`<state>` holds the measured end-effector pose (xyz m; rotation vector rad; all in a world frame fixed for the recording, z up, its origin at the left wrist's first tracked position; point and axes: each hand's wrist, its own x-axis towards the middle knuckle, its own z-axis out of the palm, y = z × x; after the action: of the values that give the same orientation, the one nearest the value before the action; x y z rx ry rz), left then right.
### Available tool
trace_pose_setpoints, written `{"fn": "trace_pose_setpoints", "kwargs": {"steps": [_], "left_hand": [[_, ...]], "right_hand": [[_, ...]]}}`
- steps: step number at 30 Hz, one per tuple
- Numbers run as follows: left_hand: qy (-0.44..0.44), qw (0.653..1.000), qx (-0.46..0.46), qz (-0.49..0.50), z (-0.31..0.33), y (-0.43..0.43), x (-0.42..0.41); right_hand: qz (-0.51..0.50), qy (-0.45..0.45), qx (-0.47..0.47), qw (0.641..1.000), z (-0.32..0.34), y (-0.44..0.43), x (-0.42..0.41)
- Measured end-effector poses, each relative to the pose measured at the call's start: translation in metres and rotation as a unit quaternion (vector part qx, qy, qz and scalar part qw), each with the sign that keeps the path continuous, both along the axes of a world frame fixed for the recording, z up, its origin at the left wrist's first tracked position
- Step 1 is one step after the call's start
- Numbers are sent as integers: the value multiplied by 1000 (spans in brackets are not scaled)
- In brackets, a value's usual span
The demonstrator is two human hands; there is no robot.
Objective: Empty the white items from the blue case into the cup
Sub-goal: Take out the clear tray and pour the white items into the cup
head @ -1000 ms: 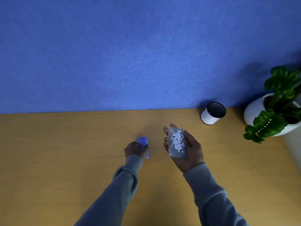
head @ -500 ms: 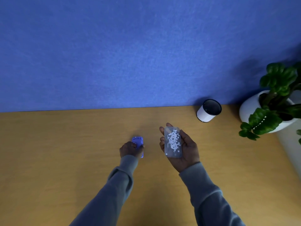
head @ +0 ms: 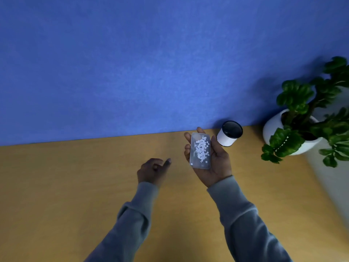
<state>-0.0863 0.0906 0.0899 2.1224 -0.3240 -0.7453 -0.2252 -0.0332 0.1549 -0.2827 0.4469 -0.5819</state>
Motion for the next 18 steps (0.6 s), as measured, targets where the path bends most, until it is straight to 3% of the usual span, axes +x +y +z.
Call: {"fn": "trace_pose_setpoints", "kwargs": {"steps": [3,6,18], "left_hand": [[149,970,-193,-16,32,-12,-32],[229,933,-275,-45,48,-17,-55],[284,915,-285,-45,44,-20,-83]], "right_hand": [[-24,5,5,1000,3,-8,-1],[-52,10,18,998,5,-11,-4],[-113,15,27,993,5,-5,-29]]}}
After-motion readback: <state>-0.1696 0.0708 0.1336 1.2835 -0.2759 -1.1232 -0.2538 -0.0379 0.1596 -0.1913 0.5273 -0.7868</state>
